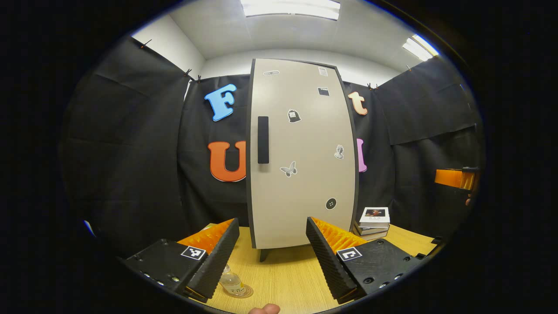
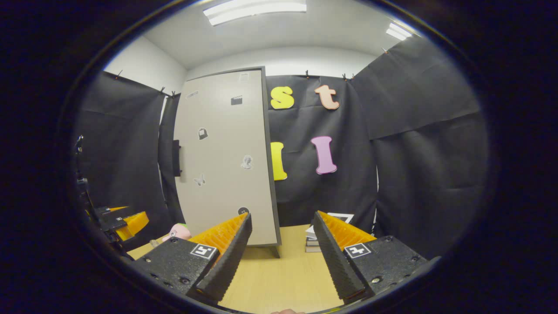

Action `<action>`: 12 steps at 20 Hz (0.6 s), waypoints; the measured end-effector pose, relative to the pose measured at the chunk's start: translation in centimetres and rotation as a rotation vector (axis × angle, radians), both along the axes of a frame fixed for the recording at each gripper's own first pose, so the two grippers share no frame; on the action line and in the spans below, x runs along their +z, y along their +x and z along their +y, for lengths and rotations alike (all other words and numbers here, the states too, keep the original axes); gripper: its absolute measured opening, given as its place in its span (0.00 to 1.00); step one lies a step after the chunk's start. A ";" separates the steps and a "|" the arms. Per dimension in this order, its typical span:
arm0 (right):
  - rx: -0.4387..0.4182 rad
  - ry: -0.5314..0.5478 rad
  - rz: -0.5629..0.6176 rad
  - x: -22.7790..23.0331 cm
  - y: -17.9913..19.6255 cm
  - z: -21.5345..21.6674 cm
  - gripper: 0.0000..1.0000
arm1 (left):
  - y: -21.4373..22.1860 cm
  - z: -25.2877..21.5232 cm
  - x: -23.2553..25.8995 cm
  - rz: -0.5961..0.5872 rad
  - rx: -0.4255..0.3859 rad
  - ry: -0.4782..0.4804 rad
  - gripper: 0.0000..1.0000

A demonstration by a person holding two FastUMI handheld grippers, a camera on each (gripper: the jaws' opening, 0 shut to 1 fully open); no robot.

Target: Open the cabinet door with the right hand, grasp the bottle in the cabinet with the left hand and place it on the coaster, then close the cabinet door with the right hand.

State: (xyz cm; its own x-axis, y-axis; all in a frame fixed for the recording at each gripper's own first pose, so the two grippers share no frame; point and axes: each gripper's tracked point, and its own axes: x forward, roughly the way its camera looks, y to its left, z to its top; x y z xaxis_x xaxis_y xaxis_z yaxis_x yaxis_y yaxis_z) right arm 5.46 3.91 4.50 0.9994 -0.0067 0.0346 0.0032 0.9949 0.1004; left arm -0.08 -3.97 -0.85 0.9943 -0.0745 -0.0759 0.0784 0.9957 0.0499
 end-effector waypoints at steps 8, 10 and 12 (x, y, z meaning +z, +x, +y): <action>-0.008 0.030 0.010 -0.4 -0.1 -0.4 0.92 | 0.0 -0.3 0.3 -0.009 -0.010 0.006 0.93; -0.011 0.026 0.009 -0.3 -0.2 -0.4 0.92 | 0.0 -0.3 0.1 -0.007 -0.012 0.006 0.93; -0.012 0.023 0.010 -0.4 -0.1 -0.4 0.92 | -0.2 -0.3 0.0 -0.002 -0.013 0.006 0.93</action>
